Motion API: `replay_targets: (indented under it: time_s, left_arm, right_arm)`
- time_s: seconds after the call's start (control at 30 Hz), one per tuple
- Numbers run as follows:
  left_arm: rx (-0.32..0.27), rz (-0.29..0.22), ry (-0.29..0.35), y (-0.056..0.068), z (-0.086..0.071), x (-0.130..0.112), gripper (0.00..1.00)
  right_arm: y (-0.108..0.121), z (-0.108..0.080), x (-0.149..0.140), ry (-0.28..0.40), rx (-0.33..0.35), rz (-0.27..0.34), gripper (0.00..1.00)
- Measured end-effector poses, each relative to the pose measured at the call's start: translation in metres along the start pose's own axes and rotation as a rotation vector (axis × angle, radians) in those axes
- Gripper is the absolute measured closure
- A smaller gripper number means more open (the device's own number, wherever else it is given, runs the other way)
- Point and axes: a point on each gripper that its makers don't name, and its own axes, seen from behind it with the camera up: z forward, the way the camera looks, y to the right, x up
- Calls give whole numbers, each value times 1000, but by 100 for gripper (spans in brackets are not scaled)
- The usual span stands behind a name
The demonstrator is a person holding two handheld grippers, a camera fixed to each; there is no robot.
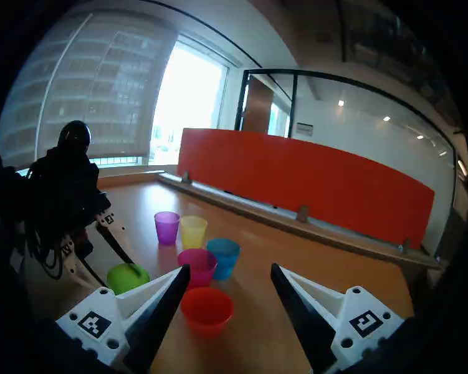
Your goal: Pour water
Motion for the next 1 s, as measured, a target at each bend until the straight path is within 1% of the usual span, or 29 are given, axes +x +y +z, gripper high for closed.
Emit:
replay_targets:
  time_s: [0.1, 0.37, 0.5, 0.63, 0.77, 1.0]
  left_arm:
    - [-1, 1, 1, 0, 0, 0, 11]
    - [5, 29, -3, 1, 3, -3, 11]
    - [6, 32, -4, 2, 5, -3, 11]
    - [5, 24, -3, 2, 7, -3, 12]
    - [7, 10, 1, 1, 8, -3, 16]
    - [13, -9, 15, 0, 6, -3, 17]
  right_arm:
    - [-1, 0, 0, 1, 0, 0, 0]
    - [-3, 2, 3, 0, 5, -4, 0]
    - [-4, 2, 3, -1, 5, -5, 0]
    - [-4, 2, 3, 1, 5, -6, 0]
    - [-4, 2, 2, 2, 4, -7, 0]
    - [-5, 2, 4, 7, 0, -3, 0]
